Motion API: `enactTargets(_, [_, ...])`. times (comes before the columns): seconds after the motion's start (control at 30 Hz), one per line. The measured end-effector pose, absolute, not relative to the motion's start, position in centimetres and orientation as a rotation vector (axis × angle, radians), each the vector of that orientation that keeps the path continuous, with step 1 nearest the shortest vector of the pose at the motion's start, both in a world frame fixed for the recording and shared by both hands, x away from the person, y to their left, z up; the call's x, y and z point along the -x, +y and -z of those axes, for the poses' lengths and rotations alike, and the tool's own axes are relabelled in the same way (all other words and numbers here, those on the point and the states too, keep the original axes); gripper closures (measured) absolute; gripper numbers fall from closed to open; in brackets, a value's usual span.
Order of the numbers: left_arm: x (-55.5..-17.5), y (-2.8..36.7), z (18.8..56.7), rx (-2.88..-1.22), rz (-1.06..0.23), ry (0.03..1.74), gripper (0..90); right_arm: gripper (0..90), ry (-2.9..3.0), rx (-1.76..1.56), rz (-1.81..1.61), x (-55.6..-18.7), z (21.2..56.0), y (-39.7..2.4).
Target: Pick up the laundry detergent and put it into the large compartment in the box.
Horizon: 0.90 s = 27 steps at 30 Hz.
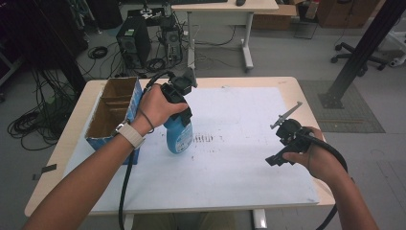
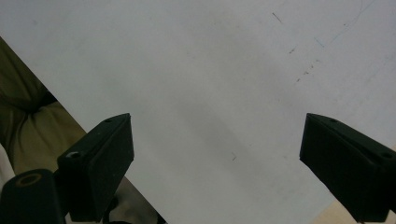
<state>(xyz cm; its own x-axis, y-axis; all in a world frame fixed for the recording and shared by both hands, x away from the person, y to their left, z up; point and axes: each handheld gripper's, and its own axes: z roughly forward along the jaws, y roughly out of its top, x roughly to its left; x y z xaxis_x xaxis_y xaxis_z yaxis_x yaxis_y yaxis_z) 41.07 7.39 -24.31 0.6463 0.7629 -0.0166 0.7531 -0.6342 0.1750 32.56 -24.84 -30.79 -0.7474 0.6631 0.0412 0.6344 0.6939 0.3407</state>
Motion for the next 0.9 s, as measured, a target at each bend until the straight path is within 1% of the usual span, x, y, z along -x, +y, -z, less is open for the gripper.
enactTargets(0.23, [-40.8,7.6,23.7,-2.689,-0.08,1.259,37.3,10.0,2.814,-1.076,-0.515,-32.6,30.8,-24.7])
enactTargets(0.9, [-40.0,8.1,21.2,-2.659,-0.111,1.291,37.3,10.0,2.814,-1.056,-0.524,-32.5,30.4,-24.2])
